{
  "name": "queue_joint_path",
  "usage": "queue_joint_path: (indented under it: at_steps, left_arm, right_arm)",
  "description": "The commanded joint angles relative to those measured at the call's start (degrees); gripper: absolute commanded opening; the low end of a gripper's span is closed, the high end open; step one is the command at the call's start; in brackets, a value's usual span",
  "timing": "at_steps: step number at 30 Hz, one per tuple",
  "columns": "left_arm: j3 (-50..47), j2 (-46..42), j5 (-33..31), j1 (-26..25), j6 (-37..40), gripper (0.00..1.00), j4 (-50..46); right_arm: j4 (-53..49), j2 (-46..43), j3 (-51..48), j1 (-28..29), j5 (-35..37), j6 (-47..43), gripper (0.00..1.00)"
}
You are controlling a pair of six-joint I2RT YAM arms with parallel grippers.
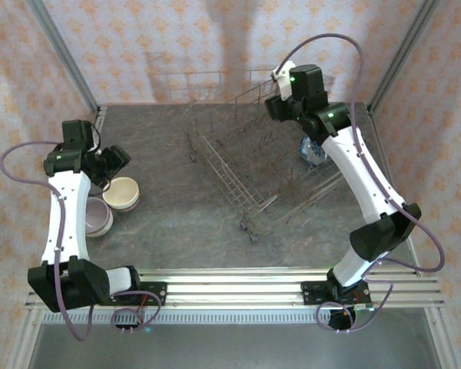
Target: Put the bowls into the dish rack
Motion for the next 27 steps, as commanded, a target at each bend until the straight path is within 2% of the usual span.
queue_joint_path:
  at_steps: [1,7,11,15,23,27]
  left_arm:
    - [-2.9,-0.4,0.8,4.2,4.1,0.66,-3.1]
    - [-2.5,6.7,-1.4,5.5,7.9,0.62,-4.6]
    - [-3.1,7.5,-4.3,5.6,9.0,0.62,-4.7]
    - [-3.5,8.5,-3.0,5.8,8.1,0.61,-6.3]
    - [-9.5,5.4,-1.3,5.8,-0.9,0.58,-6.0]
    - [-13.2,3.2,-0.7,5.8,-8.9,0.55,-3.6]
  right_arm:
    - [-5.6,1.2,1.1,2.2,-7.6,3.2,0.66]
    - [-7.2,2.8,2.6,4.5,-12.2,6.8,0.62]
    - [-7.2,2.9,1.6,5.8,-12.6,7.7,0.61]
    - [-6.2,2.8,0.0,6.0,-12.8,8.9,0.61]
    - [-5.7,2.8,-2.0,5.9,-13.6,8.4,0.60]
    - [-5.8,2.6,-2.4,5.9,-14.4,7.6,0.60]
